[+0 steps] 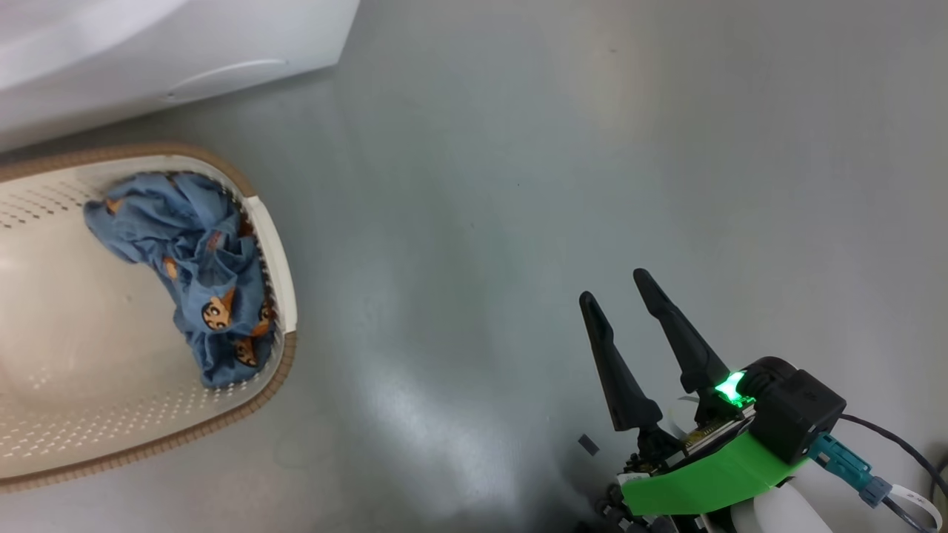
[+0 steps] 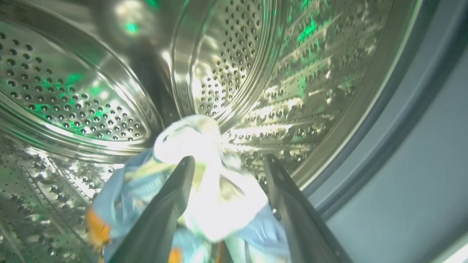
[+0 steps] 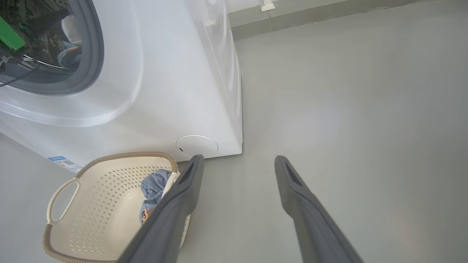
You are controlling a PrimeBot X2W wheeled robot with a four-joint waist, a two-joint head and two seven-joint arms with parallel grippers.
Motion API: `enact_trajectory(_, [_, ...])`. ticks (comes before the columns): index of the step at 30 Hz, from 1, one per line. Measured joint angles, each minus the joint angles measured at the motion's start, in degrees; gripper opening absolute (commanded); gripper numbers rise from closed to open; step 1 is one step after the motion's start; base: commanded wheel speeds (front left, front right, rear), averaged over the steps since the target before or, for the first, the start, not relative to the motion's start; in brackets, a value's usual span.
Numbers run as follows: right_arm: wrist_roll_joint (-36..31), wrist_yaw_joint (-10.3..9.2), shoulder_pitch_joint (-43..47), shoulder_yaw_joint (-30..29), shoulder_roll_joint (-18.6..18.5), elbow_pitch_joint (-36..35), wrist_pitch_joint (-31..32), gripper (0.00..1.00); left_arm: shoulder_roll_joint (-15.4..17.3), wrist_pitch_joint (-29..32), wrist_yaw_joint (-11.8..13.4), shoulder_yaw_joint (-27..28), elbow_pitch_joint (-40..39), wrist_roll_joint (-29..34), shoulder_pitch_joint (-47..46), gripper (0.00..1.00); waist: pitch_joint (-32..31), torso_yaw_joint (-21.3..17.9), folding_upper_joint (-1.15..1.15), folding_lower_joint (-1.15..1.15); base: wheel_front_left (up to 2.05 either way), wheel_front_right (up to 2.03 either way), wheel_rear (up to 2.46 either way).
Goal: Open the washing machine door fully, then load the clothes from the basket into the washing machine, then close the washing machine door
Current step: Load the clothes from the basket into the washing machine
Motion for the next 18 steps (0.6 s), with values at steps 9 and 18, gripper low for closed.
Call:
enact_trajectory(9, [0.0, 0.0, -0.1, 0.0, 0.0, 1.7, 0.0, 1.0, -1.8, 2.7, 0.0, -4.8, 5.4, -0.3, 0.0, 1.0, -3.1, 0.7, 0.0, 0.0, 0.0, 0.0, 0.0])
enact_trajectory(18, [0.0, 0.0, -0.5, -1.6, 0.0, 4.4, 0.0, 1.0, -5.9, -3.3, 0.0, -7.8, 8.0, -2.7, 6.3, 1.0, -8.4, 2.0, 0.0, 0.0, 0.0, 0.0, 0.0])
